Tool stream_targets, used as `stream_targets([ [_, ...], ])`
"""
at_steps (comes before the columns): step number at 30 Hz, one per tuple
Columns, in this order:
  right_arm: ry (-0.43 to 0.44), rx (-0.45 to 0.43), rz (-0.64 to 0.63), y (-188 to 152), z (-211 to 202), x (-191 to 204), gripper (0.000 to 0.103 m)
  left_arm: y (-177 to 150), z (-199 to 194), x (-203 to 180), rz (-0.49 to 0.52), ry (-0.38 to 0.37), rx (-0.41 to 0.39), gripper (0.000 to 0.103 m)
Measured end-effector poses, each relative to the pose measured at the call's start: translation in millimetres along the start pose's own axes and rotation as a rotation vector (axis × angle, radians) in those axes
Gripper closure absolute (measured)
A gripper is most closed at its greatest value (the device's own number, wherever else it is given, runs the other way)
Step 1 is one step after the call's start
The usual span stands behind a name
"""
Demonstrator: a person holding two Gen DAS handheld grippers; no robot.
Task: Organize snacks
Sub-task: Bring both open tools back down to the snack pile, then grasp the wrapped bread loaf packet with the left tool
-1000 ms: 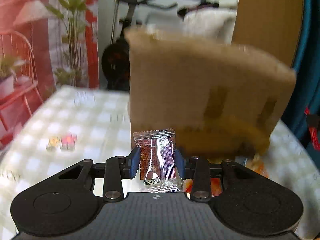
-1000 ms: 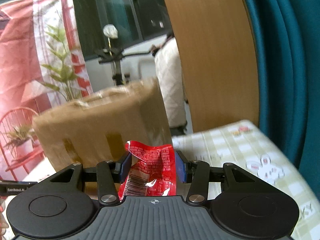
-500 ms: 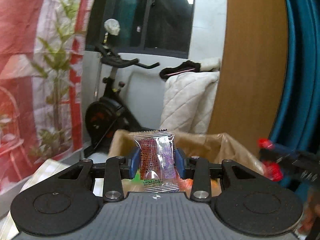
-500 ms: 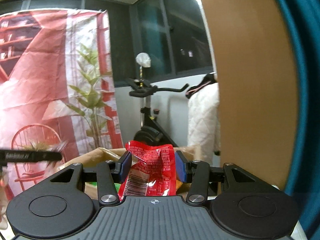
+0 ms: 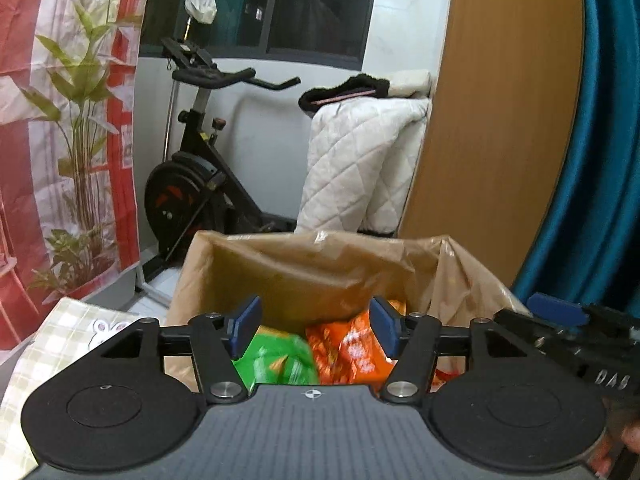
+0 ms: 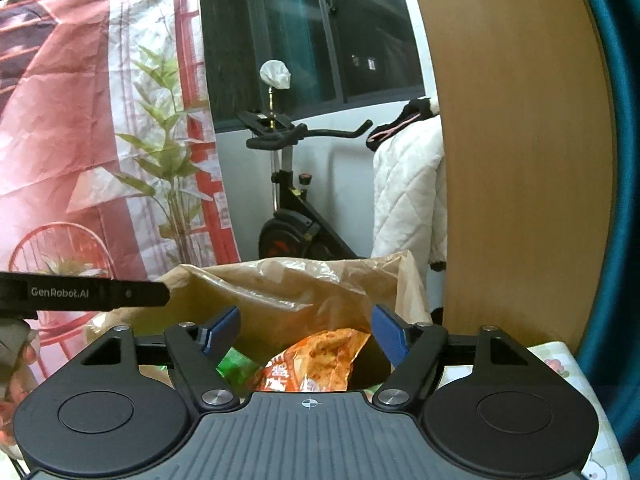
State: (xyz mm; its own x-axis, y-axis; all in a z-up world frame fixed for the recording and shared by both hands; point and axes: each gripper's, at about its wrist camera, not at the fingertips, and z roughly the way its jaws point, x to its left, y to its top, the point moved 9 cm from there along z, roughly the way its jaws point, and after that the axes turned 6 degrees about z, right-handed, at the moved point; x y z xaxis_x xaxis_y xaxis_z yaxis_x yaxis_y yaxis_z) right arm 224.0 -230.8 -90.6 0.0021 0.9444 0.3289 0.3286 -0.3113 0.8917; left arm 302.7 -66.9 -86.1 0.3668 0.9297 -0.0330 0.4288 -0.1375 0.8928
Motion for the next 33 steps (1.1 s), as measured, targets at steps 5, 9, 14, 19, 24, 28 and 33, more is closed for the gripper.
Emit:
stream_targets([
  [5,0.019,-0.003,0.029,-10.4,-27.4,-1.4,0.034,-21.3,-40.6,15.6,-0.001,-0.007,0.013,0.031],
  [9,0.035,0.004,0.05,-28.2,-53.0,1.1,0.034,-44.2,-70.8,23.0,-0.005,-0.01,0.022,0.024],
  [14,0.043,0.052,0.056,-67.0,-72.8,13.4,0.034,-88.6,-95.8,26.2,-0.013,-0.032,0.077,0.024],
  [19,0.061,0.162,0.075,-127.4,-79.8,32.6,0.035,-144.9,-109.5,25.6,-0.004,-0.07,0.176,0.024],
  [24,0.088,0.307,0.086,-191.2,-79.9,65.0,0.036,-190.1,-118.6,35.5,-0.02,-0.088,0.258,0.025],
  [28,0.139,0.419,0.05,-234.1,-84.1,103.7,0.036,-213.6,-124.6,46.1,-0.035,-0.093,0.302,0.026],
  [33,0.19,0.53,0.006,-266.6,-89.8,147.2,0.029,-223.8,-128.8,55.0,-0.045,-0.107,0.313,0.026],
])
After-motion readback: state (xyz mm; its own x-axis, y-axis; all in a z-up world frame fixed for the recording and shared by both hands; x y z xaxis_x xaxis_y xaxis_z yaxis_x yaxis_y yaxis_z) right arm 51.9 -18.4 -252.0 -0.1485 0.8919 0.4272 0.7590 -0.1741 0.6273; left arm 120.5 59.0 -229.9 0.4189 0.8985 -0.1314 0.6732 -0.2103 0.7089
